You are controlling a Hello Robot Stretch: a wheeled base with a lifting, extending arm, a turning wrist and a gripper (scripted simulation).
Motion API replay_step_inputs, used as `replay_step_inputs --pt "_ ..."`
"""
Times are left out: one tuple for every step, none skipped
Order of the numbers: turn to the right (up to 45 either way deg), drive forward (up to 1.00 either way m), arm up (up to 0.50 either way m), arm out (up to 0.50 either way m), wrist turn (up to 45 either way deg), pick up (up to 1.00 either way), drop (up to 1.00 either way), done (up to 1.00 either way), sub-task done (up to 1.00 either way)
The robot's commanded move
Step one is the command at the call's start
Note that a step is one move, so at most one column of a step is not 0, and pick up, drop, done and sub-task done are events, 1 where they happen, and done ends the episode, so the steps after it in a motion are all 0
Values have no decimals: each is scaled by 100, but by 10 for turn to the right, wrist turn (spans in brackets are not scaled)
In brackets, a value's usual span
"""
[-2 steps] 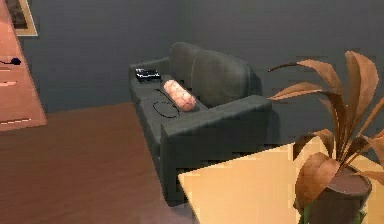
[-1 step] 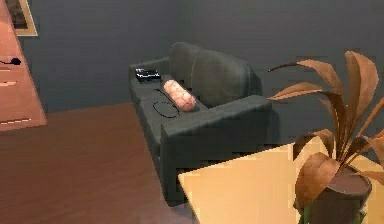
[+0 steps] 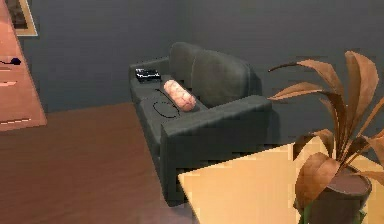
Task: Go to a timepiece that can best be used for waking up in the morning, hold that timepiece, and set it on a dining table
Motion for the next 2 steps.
replay_step_inputs --pt "0 0 0 -10 0 0 0 0 0" --pt "0 0 0 0 0 0 0 100 0"
